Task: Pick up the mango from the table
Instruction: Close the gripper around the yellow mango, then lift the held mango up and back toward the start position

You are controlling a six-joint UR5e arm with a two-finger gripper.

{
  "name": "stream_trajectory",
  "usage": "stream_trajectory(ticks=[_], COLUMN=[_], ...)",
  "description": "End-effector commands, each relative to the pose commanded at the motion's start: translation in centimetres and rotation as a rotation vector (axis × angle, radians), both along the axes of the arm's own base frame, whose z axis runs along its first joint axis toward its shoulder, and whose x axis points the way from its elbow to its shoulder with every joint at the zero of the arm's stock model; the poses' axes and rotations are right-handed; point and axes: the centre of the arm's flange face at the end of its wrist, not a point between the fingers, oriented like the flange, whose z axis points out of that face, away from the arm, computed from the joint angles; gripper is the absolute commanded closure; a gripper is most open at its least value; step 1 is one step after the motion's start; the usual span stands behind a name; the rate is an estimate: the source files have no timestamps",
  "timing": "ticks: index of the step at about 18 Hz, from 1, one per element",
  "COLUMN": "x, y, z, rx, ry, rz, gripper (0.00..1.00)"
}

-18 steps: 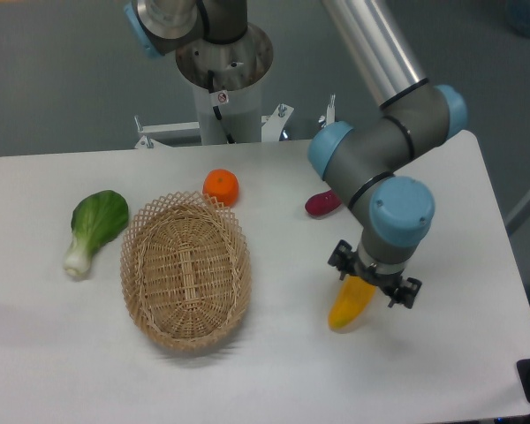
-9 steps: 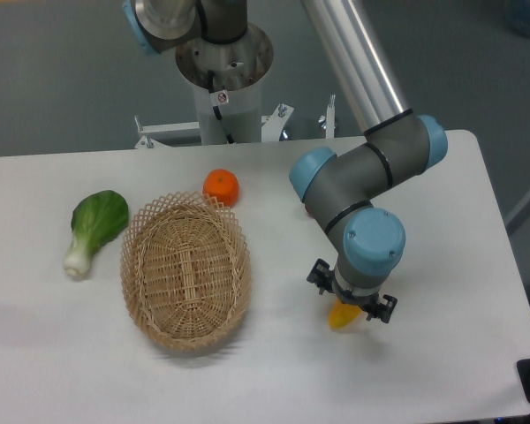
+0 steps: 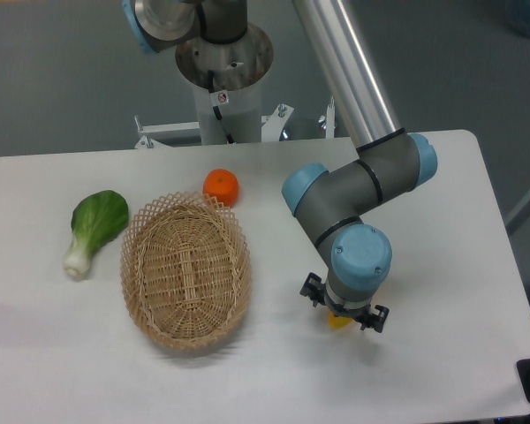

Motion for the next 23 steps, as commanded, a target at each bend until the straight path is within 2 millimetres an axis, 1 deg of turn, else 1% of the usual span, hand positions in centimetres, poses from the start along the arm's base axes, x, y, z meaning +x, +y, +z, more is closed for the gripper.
stream_trajectory(ticks=[1, 3, 7, 8, 11, 14, 19, 20, 22, 23], x=[0.0, 0.0, -0.1, -0.1, -0.2, -0.2, -1.0, -1.5, -1.8, -2.4], y=[0.0, 0.0, 0.0, 0.0, 0.1, 0.0, -0.9, -1.3, -1.7, -2.4], z=[-0.1, -0.1, 0.1, 0.2, 1.1, 2.3, 4.4, 4.9, 6.3, 7.5], rx=[-0.003, -0.006, -0.002, -0.001, 0.008, 0.019, 0.042, 0.047, 0.060, 0.069], ry=[0.001, 0.003, 0.006, 0.008, 0.017, 0.023, 0.040, 0.046, 0.063, 0.077], rz=[0.000, 0.000, 0.027, 0.030, 0.044, 0.046, 0.051, 0.060, 0.067, 0.079], gripper=[0.10, 0.26, 0.49, 0.57, 0.76, 0.76, 0.75, 0.74, 0.74, 0.74])
